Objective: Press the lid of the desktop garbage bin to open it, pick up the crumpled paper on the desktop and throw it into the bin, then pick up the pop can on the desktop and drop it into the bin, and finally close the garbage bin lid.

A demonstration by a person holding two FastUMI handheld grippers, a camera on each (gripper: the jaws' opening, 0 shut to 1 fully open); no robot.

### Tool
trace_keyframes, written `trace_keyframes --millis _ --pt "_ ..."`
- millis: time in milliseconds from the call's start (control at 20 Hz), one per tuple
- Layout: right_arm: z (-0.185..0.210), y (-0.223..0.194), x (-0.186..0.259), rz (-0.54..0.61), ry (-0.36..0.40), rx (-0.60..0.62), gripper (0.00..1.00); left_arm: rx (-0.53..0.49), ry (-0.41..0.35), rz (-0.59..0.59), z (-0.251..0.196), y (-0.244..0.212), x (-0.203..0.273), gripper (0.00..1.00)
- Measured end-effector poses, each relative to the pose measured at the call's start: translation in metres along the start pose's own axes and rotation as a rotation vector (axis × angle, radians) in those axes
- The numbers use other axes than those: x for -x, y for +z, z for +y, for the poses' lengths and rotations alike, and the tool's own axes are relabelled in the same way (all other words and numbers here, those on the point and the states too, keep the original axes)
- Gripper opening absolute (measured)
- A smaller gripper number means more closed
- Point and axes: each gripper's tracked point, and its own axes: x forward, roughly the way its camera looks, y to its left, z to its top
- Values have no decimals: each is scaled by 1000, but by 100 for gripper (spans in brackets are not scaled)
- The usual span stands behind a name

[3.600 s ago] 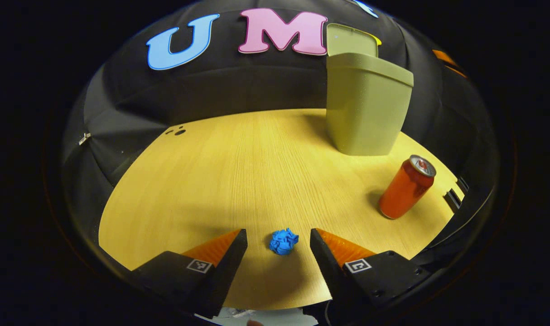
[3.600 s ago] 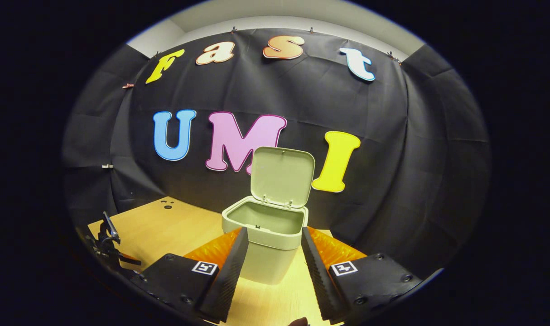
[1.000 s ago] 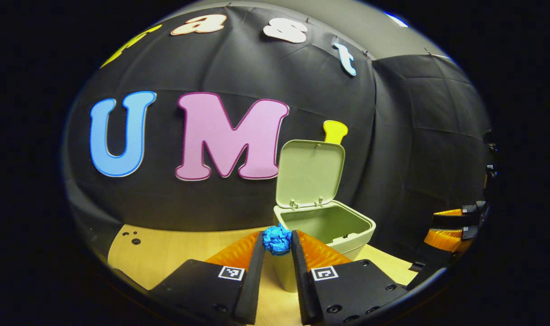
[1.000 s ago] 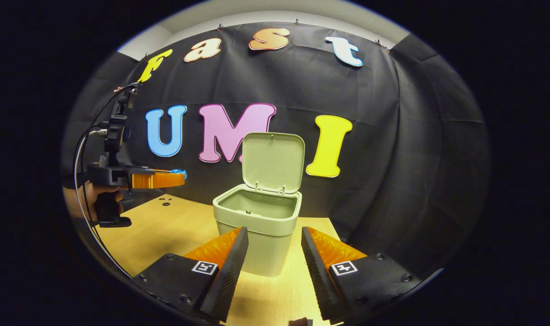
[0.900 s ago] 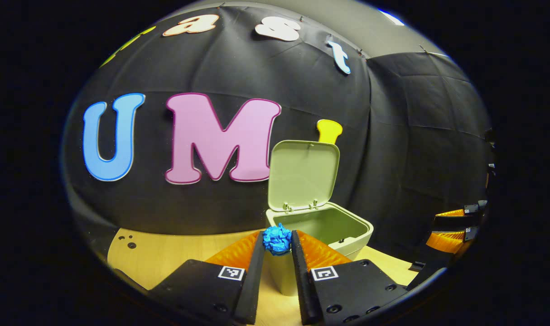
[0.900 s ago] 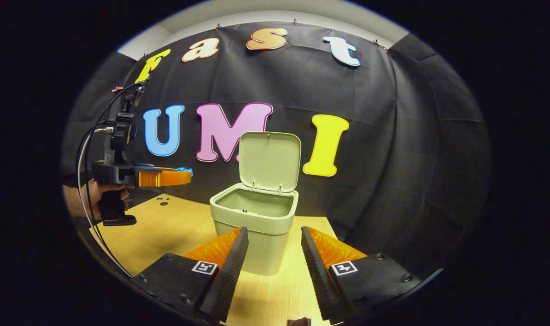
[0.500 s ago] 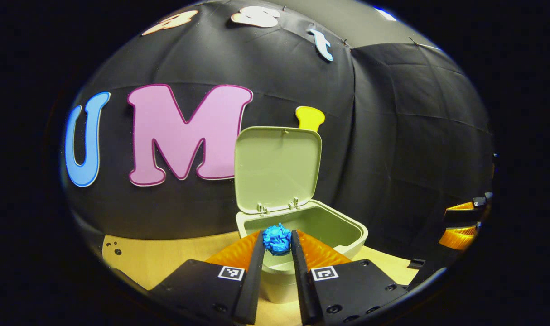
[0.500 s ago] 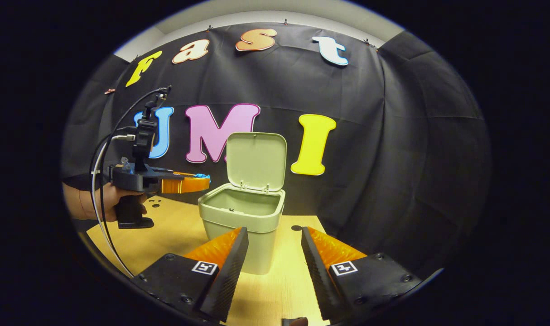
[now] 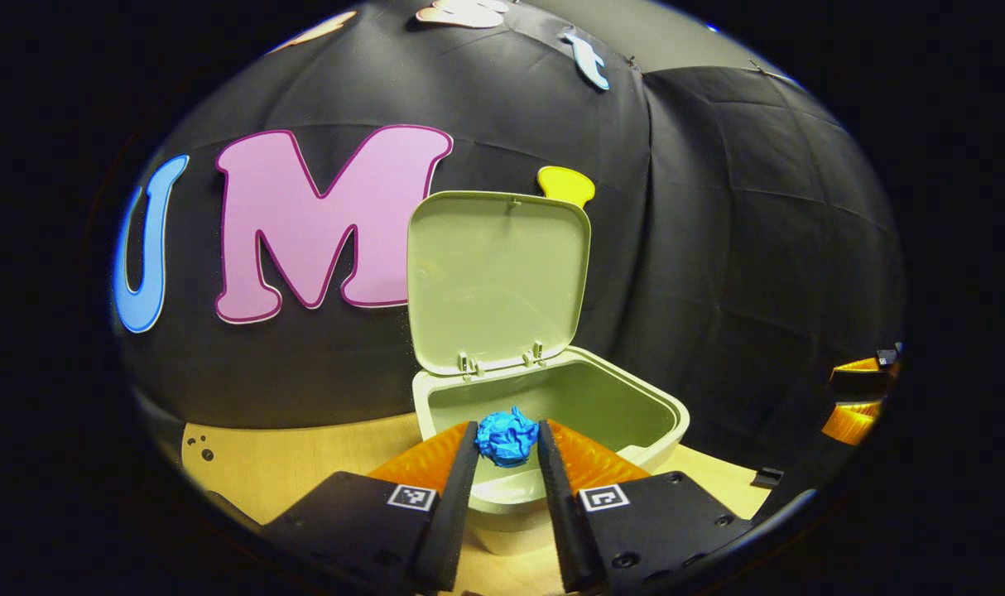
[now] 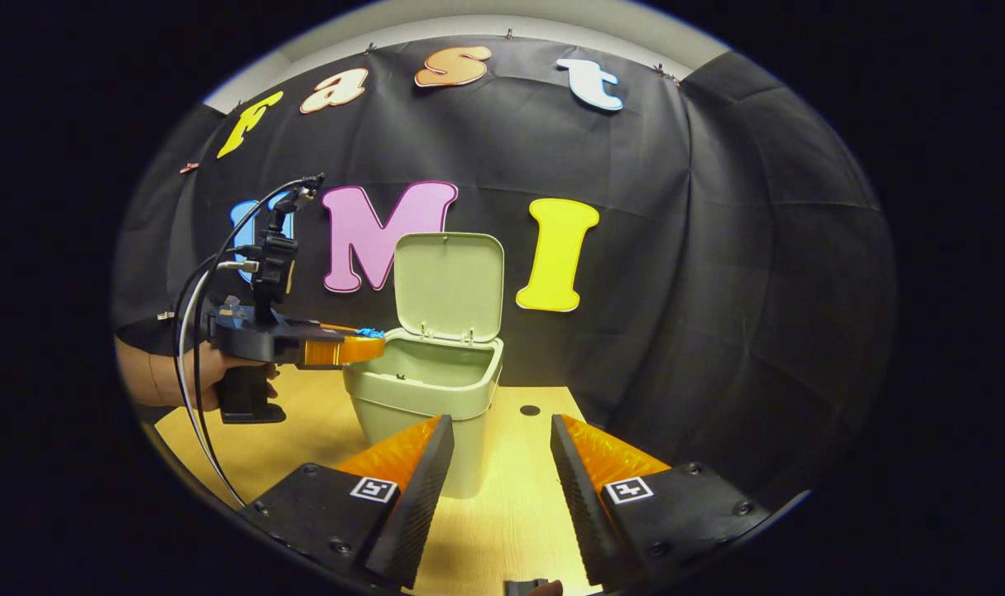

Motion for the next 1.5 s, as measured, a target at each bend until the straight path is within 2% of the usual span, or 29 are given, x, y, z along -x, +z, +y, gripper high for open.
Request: trace_keyframes --millis 150,200,450,750,950,1100,1500 --pt "1 -3 -1 6 11 0 76 6 8 -12 1 3 2 64" --pt "2 -4 -1 7 15 -2 77 7 12 -13 1 2 3 73" --pt "7 -4 1 6 34 2 82 6 48 -42 8 10 17 95" --pt "19 -2 2 1 60 -4 83 -20 121 -108 27 30 62 96" --pt "32 -4 3 8 81 -3 87 16 169 -140 40 34 103 96" --pt "47 -5 4 9 105 5 89 36 218 -155 54 30 134 96" --pt "102 -18 7 31 227 36 96 64 336 -141 93 -1 209 96"
